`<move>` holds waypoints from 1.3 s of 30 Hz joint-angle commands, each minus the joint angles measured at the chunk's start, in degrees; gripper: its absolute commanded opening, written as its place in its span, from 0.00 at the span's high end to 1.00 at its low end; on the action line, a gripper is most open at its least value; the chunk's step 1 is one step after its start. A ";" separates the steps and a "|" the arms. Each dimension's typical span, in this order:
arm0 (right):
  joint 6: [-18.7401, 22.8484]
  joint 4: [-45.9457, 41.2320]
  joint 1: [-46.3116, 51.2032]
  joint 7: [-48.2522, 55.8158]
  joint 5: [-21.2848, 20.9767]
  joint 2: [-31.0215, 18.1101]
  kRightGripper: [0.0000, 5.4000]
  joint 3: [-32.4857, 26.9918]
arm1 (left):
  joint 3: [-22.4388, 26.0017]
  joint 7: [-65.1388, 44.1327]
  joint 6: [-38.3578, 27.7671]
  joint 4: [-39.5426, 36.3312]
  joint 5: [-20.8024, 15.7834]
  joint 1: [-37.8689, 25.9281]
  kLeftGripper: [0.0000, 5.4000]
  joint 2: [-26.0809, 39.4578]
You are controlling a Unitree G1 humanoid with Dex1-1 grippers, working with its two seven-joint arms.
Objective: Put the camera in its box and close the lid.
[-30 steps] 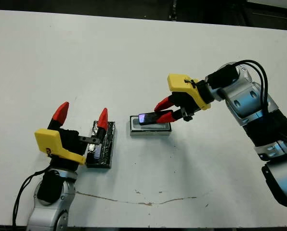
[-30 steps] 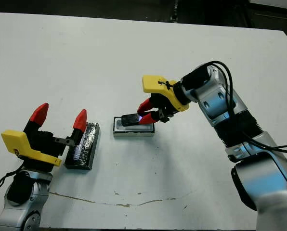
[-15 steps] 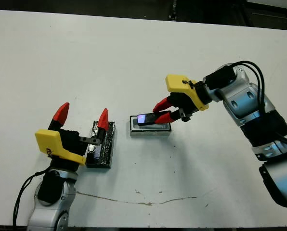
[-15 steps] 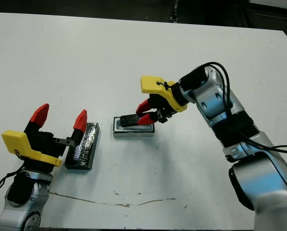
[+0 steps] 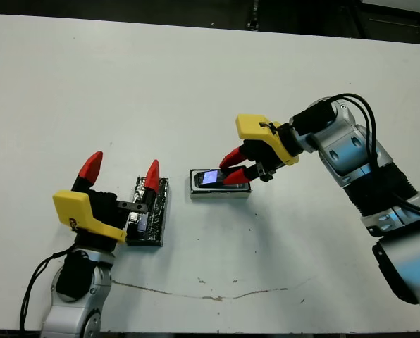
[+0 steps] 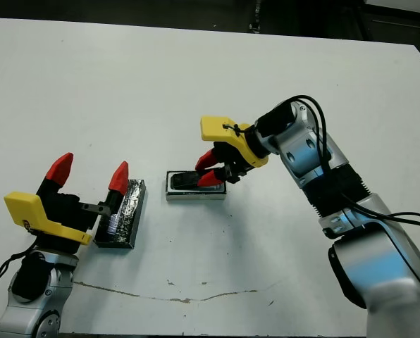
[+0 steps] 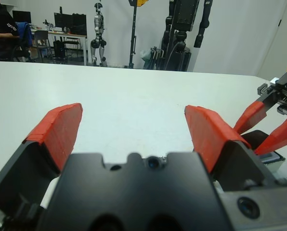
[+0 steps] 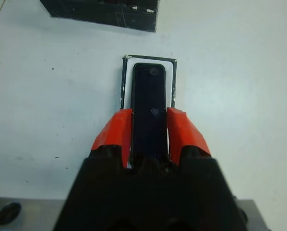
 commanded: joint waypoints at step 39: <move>1.10 -7.60 -1.42 1.16 11.24 -10.12 0.08 -18.16 | -0.53 0.65 0.62 -0.16 0.37 1.09 0.00 0.02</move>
